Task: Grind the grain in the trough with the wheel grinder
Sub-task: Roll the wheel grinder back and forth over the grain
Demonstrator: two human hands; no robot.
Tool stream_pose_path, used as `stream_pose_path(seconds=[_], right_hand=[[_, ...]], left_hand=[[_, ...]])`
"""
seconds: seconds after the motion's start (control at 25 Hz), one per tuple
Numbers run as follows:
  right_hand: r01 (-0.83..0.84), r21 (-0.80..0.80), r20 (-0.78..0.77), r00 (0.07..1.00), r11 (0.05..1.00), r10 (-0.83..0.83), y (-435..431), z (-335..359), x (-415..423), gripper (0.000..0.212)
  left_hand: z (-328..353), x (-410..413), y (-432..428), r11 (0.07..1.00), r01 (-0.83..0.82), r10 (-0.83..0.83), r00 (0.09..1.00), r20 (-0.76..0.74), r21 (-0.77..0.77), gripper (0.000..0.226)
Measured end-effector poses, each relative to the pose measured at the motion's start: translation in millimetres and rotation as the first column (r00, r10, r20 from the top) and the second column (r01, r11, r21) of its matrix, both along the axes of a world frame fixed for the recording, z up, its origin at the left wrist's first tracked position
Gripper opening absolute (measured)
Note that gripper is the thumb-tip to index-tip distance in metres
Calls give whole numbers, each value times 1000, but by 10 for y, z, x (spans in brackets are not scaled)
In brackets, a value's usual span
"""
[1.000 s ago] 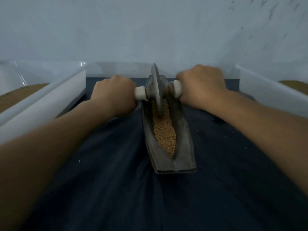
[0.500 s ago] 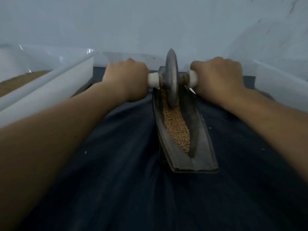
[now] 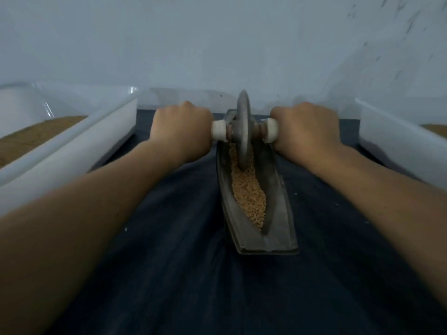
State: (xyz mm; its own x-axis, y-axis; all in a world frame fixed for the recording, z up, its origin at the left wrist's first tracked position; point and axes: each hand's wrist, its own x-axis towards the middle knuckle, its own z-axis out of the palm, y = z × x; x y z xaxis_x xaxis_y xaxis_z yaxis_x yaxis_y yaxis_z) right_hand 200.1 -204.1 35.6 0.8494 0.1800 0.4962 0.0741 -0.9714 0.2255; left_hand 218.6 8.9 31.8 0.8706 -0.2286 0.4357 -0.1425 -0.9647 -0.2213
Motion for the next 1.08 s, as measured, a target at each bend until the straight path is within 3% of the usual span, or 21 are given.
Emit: stream_pose_path(seconds=[0.12,0.2,0.28,0.32,0.44,0.56,0.64,0.72,0.8,0.92,1.08], right_hand=[[-87,-115,57,994,989,95,-117,3,-209,12],[-153,-110,145,975,982,168,-202,-152,-439,17],[-164,-28,164,972,986,166,-278,-252,-453,21],[-135,6,147,980,991,133,-249,-240,-368,23],[1,49,54,999,999,-3,-57,-84,-15,16],[-11,-21,41,999,1000,12,17,11,6,14],[-96,-78,117,988,992,105,-104,-42,-217,20],[-183,-65,182,964,981,192,-229,-186,-457,24],[-158,3,184,971,987,154,-303,-293,-497,29],[-21,78,72,997,997,15,-146,-221,-129,25],[-38,118,14,999,992,37,-94,-141,-18,20]], left_hand=[[-116,-219,188,995,98,-99,993,-67,-15,12],[-181,-376,324,976,198,-205,976,79,93,13],[-94,-345,289,968,185,-220,951,219,167,12],[-70,-281,228,972,146,-185,957,221,185,11],[25,34,-5,997,49,-51,998,38,53,15],[26,54,49,999,52,-52,995,-84,-8,16],[-39,-132,200,987,162,-162,986,-43,-2,9],[-88,-341,267,963,242,-256,959,123,117,15],[-42,-384,197,968,181,-217,951,222,172,21],[42,-143,-4,981,68,-91,989,120,179,3],[120,-36,-75,987,50,-60,996,62,154,9]])
